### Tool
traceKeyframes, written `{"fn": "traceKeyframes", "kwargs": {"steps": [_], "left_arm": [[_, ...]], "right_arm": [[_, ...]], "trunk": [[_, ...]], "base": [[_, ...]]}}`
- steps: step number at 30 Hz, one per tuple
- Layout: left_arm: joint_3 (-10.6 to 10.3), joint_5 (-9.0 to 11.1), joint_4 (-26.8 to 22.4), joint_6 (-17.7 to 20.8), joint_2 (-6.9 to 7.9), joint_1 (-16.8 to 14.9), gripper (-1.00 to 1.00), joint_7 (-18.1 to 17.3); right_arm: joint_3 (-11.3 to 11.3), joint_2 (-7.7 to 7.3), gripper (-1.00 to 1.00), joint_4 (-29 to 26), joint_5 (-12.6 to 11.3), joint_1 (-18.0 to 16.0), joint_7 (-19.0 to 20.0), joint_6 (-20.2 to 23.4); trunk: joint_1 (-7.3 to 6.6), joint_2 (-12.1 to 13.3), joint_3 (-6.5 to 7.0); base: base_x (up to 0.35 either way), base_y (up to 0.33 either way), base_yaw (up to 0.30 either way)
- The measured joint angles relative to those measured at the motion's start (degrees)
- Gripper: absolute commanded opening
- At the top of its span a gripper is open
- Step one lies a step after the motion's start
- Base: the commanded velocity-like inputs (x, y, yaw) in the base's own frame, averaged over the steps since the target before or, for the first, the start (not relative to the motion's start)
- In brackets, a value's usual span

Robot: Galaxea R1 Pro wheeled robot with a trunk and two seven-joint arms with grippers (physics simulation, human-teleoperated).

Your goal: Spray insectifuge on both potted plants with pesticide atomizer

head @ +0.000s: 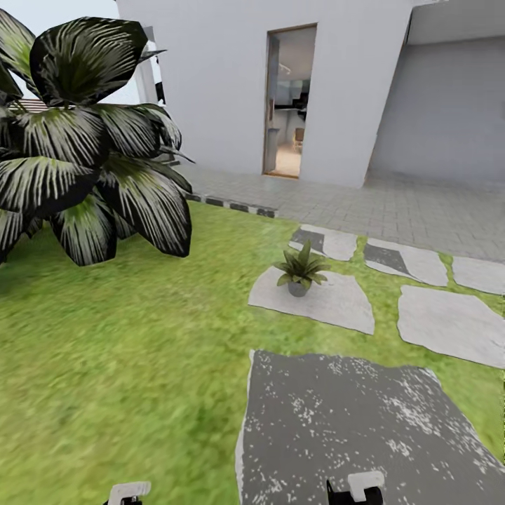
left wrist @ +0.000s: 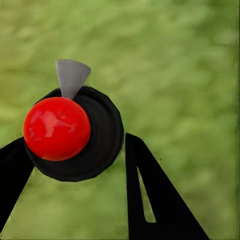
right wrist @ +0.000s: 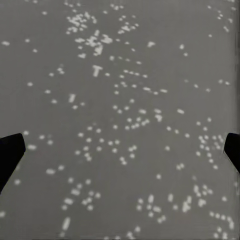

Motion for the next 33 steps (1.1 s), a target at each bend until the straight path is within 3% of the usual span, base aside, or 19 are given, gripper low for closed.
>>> {"fn": "traceKeyframes", "kwargs": {"steps": [33], "left_arm": [[0.0,0.1,0.0,0.0,-0.07,0.0,-1.0,0.0]], "right_arm": [[0.0,0.05,1.0,0.0,0.0,0.0,0.1,0.0]], "trunk": [[0.0,0.0,1.18]], "base": [[0.334,0.1,-0.238]]}}
